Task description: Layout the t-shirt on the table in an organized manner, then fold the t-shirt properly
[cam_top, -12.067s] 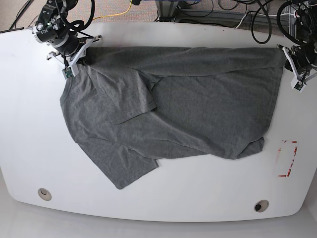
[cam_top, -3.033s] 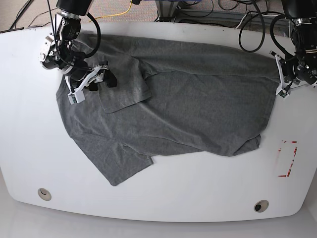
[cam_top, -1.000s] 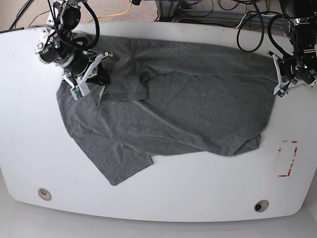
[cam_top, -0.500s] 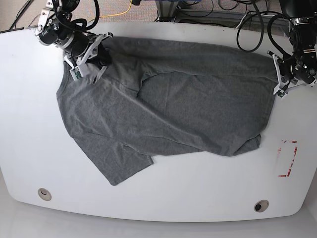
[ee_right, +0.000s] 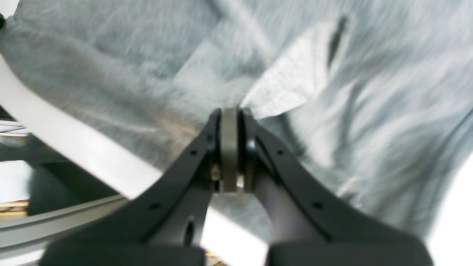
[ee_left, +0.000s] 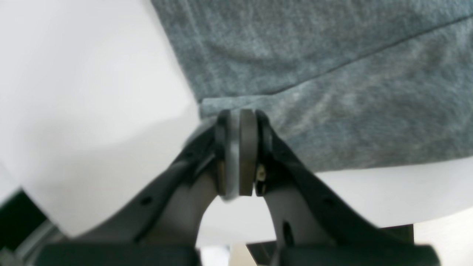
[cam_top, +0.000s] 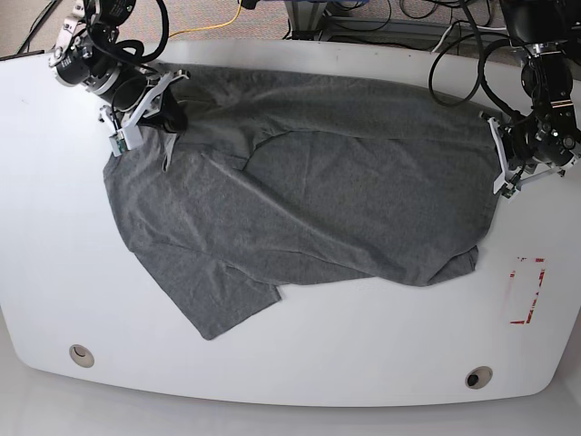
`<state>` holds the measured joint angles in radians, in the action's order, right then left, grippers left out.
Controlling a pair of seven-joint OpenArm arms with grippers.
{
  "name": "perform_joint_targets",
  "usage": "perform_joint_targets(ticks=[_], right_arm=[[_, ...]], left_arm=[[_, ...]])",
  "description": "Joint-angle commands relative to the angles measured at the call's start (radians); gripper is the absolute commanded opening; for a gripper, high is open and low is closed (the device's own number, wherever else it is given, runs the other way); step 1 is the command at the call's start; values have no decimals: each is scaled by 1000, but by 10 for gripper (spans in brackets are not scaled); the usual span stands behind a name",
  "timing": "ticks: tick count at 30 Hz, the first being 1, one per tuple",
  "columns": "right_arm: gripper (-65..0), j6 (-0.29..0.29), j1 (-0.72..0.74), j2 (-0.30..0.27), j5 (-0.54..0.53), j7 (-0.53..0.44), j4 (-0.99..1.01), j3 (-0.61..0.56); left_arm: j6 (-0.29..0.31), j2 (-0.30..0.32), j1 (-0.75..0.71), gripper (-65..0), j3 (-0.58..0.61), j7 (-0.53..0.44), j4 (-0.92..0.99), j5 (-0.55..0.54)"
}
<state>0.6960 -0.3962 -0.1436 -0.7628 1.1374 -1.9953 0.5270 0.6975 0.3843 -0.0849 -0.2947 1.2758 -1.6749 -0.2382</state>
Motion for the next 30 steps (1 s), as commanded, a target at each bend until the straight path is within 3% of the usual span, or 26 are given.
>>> perform_joint_targets(ticks=[1, 21, 24, 30], right_arm=[[-650, 2, 13, -11, -2, -17, -17, 6], [-648, 2, 27, -9, 30, -17, -15, 6], [-633, 2, 27, -8, 30, -17, -15, 6], [-503, 2, 27, -8, 30, -17, -15, 6]], left_arm=[[1, -5, 52, -626, -5, -9, -14, -3], [1, -5, 89, -622, -5, -8, 71, -3], [1, -5, 84, -576, -5, -6, 65, -5], [1, -5, 66, -436, -16, -5, 52, -10]])
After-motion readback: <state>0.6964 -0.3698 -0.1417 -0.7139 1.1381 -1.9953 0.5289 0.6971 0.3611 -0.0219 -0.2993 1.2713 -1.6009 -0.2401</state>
